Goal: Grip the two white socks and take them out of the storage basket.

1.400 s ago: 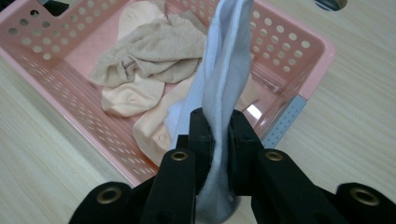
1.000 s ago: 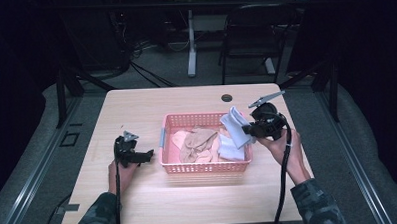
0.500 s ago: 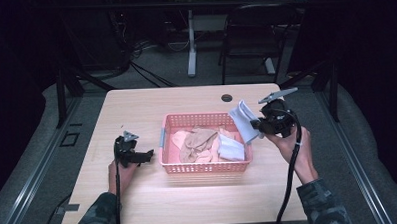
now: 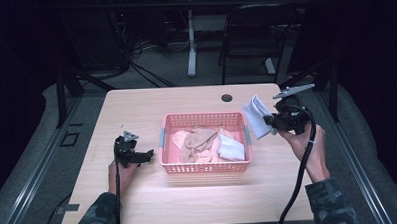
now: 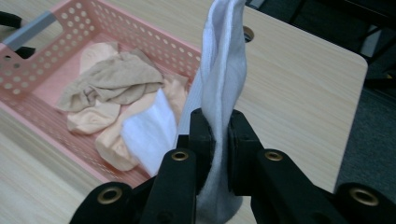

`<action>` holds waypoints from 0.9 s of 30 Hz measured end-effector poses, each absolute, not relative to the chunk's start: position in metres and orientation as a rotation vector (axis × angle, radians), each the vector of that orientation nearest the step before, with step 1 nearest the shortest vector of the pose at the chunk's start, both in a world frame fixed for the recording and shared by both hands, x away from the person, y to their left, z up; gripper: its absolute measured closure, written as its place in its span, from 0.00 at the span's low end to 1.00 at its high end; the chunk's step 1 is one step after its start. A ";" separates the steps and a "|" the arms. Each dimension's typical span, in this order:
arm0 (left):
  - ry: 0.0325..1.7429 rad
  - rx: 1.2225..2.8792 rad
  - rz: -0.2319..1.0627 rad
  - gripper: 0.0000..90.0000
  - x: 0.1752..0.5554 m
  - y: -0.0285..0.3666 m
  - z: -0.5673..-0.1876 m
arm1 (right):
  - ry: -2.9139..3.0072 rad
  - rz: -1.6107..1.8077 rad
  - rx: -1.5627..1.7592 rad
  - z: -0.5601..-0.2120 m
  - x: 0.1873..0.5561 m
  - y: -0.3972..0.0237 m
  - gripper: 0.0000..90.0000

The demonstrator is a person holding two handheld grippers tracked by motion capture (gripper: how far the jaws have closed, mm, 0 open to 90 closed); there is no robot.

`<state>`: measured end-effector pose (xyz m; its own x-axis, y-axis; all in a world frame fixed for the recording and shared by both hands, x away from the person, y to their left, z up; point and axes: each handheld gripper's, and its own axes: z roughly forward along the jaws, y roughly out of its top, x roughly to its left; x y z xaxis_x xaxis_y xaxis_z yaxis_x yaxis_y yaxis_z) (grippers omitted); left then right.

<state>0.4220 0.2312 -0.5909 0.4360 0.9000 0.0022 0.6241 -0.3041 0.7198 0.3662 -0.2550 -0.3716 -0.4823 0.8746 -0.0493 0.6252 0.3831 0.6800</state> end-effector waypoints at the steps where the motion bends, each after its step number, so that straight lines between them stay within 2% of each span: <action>1: 1.277 2.039 0.544 0.05 0.422 0.231 -0.591 | 2.241 0.831 1.303 -0.371 0.366 -0.257 0.92; 15: 1.278 2.038 0.545 0.05 0.422 0.231 -0.591 | 2.213 0.668 1.359 -0.381 0.372 -0.273 0.92; 27: 1.277 2.040 0.544 0.05 0.422 0.231 -0.591 | 2.293 0.523 1.480 -0.420 0.392 -0.287 0.92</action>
<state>0.4220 0.2312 -0.5909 0.4364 0.8997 0.0013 0.6245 -0.3040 0.7194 0.3919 -0.2866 -0.4195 -0.3857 0.9173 -0.0993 0.7837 0.3825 0.4895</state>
